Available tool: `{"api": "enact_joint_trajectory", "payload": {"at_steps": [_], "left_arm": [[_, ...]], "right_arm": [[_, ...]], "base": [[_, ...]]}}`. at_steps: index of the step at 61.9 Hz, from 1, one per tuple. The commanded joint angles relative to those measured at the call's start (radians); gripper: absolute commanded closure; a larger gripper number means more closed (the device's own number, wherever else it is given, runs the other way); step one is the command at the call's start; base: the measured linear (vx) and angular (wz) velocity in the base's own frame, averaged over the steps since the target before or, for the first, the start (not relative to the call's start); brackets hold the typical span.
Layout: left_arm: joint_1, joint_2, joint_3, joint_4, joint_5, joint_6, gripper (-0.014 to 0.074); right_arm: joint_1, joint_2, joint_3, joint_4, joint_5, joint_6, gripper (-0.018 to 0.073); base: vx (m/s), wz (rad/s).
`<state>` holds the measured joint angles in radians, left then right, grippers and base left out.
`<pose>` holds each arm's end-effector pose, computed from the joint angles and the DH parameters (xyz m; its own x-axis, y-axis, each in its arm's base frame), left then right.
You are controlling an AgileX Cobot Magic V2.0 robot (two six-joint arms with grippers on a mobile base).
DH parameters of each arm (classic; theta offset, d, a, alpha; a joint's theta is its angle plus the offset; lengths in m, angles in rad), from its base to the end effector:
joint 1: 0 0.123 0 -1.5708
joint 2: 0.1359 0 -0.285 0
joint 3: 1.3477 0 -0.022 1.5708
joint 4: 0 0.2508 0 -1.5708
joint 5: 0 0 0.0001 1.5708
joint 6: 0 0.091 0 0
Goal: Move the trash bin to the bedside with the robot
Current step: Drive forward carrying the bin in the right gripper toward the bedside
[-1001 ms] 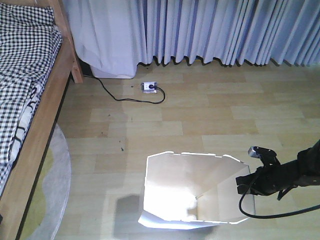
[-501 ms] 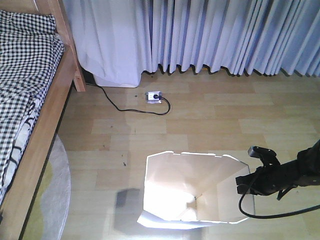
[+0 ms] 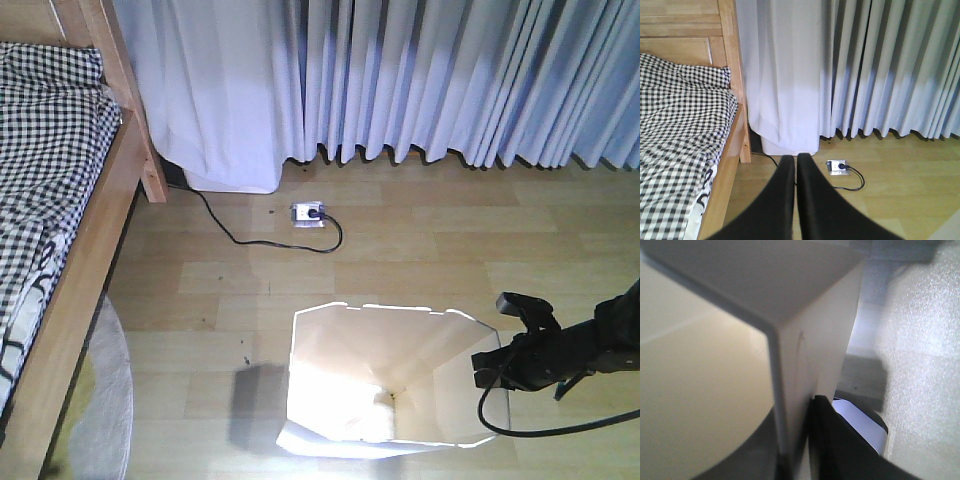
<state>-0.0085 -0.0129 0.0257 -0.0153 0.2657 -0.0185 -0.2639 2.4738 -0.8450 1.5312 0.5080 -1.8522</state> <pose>0.0549 -0.0008 0.1811 -0.1904 -0.0316 -0.9812 0.0061 0.9994 -0.0334 0.2775 -0.0291 -0.0620 -0.9864 -0.0240 -0.1628 -0.0971 0.8836 0.4580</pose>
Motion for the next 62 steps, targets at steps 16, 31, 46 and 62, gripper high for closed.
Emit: {"api": "enact_joint_trajectory", "payload": {"at_steps": [16,31,46,62], "left_arm": [[-0.006,-0.014,0.019,-0.003,-0.069,-0.004,0.0602],[-0.006,-0.014,0.019,-0.003,-0.069,-0.004,0.0602],[-0.006,-0.014,0.019,-0.003,-0.069,-0.004,0.0602],[-0.006,-0.014,0.019,-0.003,-0.069,-0.004,0.0602]], "right_arm": [[-0.003,-0.068,-0.004,0.008,0.232,-0.008,0.0564],[-0.003,-0.068,-0.004,0.008,0.232,-0.008,0.0564],[-0.003,-0.068,-0.004,0.008,0.232,-0.008,0.0564],[-0.003,-0.068,-0.004,0.008,0.232,-0.008,0.0564]], "base": [[0.18,0.00],[0.18,0.03],[0.20,0.09],[0.19,0.07]]}}
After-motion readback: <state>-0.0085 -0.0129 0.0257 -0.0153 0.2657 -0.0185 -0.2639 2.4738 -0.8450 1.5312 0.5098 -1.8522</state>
